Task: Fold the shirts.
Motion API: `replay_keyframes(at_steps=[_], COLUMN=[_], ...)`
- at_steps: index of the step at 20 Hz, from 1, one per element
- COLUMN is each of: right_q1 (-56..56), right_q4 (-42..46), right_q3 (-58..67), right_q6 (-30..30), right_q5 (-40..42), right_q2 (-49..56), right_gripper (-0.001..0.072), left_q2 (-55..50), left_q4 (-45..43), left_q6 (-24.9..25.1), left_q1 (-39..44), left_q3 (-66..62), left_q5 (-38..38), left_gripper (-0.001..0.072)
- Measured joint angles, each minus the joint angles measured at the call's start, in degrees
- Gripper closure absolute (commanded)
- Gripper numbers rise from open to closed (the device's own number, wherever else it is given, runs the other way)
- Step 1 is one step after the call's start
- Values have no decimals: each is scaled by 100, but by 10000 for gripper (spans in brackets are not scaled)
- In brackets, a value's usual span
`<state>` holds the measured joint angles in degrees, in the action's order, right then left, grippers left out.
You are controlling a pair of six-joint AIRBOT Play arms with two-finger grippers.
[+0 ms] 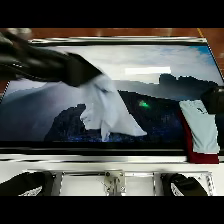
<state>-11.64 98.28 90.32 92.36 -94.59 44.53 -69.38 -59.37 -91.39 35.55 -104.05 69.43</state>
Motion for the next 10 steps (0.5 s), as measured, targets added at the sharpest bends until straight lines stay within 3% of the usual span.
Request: replay_keyframes(at_steps=[2,3,5,6,10], right_q1=[0,0,0,0,0], right_q4=[-11,-20,-24,-24,116], right_q3=[-68,-129,-315,-448,-1163], right_q6=[0,7,44,55,87], right_q5=[-278,-334,-389,-387,-269], right_q2=[-66,-85,-107,-118,-131], right_gripper=[33,33,33,33,32], left_q2=[-398,-651,-1237,-1493,-1982], left_q4=[-9,-9,4,9,-17], left_q6=[-42,-55,-68,-87,-297], left_q1=[715,1001,1449,1561,1222], left_q3=[413,546,728,782,883], left_q5=[-579,-811,-1130,-1202,-898], left_gripper=[671,618,92,37,37])
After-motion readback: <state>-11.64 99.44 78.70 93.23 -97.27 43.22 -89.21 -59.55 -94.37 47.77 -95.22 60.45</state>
